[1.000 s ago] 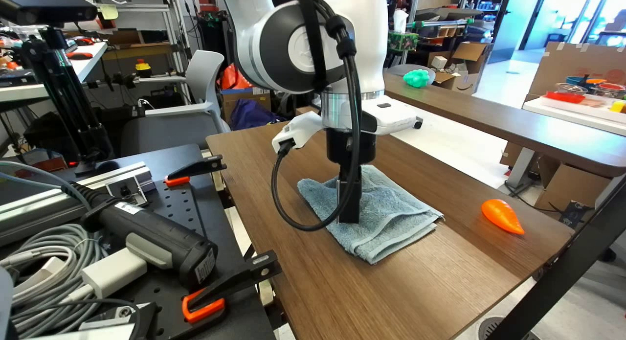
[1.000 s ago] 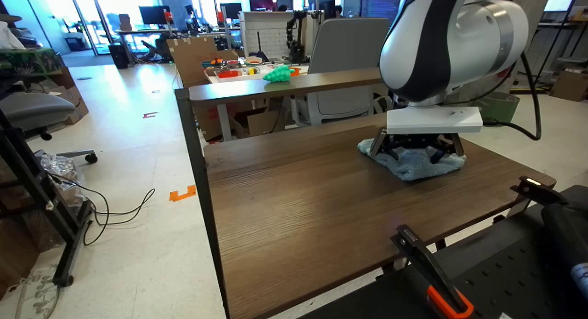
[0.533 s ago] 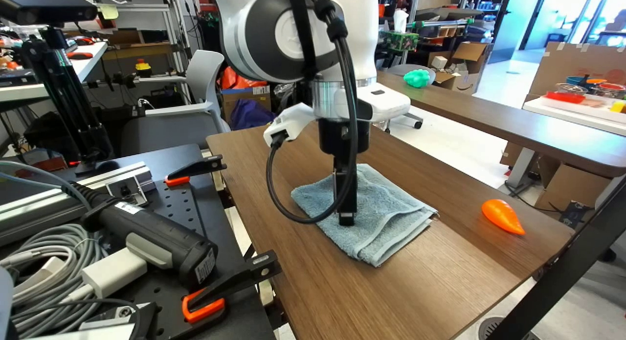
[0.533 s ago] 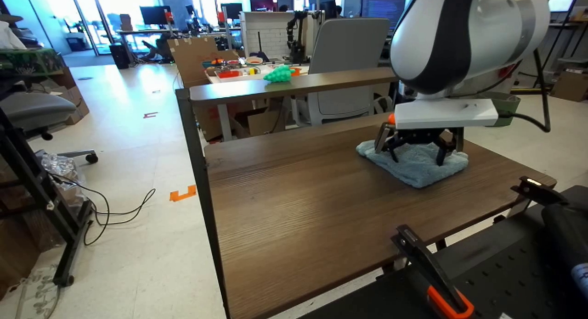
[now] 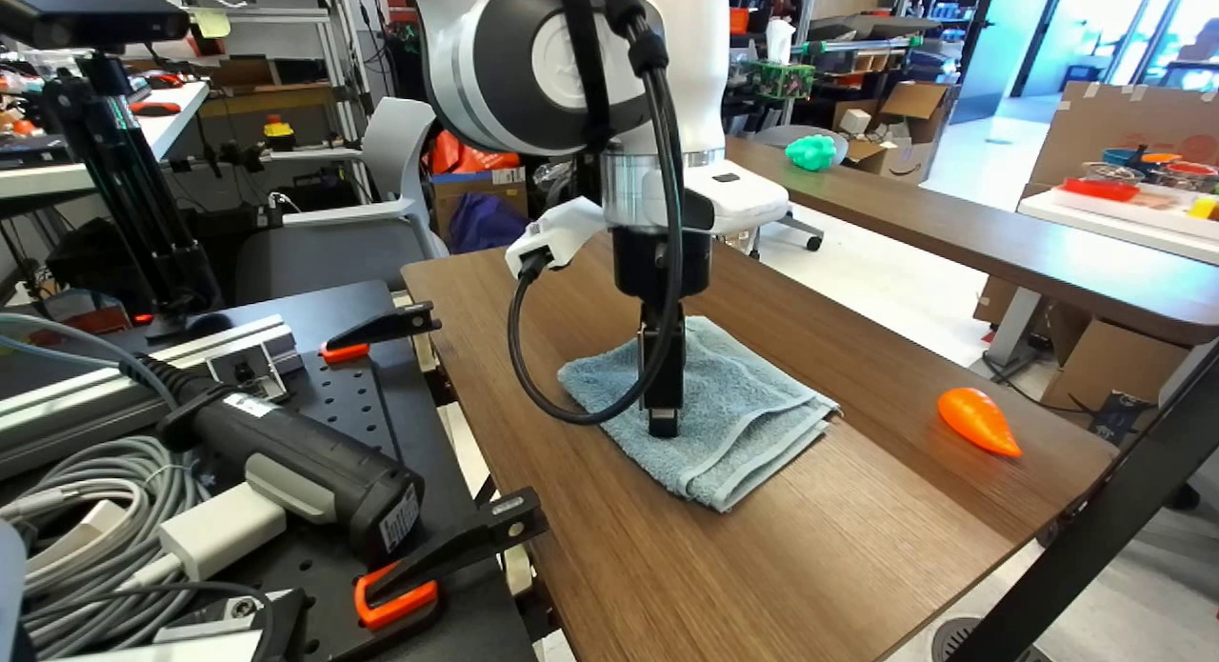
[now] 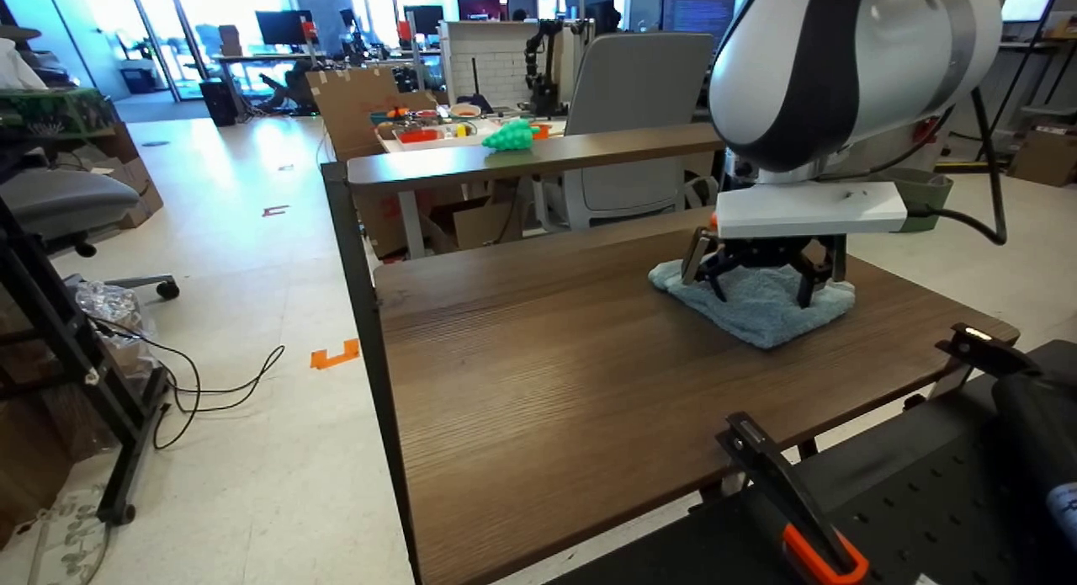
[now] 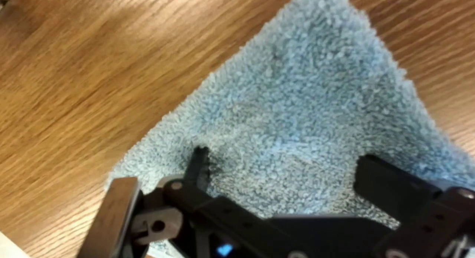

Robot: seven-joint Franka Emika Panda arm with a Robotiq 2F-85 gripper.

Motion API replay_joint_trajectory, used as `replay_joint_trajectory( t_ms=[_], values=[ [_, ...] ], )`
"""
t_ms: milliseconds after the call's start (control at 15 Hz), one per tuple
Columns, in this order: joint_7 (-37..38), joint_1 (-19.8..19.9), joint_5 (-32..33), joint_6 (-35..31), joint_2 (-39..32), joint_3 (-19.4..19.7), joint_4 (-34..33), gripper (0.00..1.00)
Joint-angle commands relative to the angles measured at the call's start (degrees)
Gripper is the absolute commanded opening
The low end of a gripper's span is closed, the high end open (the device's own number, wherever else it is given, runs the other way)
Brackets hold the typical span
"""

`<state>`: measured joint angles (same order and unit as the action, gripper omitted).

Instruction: Wipe the table with the towel

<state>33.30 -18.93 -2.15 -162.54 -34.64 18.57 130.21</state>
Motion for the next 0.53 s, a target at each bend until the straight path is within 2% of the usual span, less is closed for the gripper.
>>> replay_joint_trajectory(
  t_ms=[0, 267, 467],
  values=[
    [2.46, 0.55, 0.09, 3.03, -4.27, -0.36, -4.74, 1.0],
    [4.77, 1.66, -0.43, 4.59, -6.78, -1.86, -8.61, 1.0],
    [4.34, 0.93, -0.24, 2.5, -8.23, -4.22, -10.04, 1.0]
  ],
)
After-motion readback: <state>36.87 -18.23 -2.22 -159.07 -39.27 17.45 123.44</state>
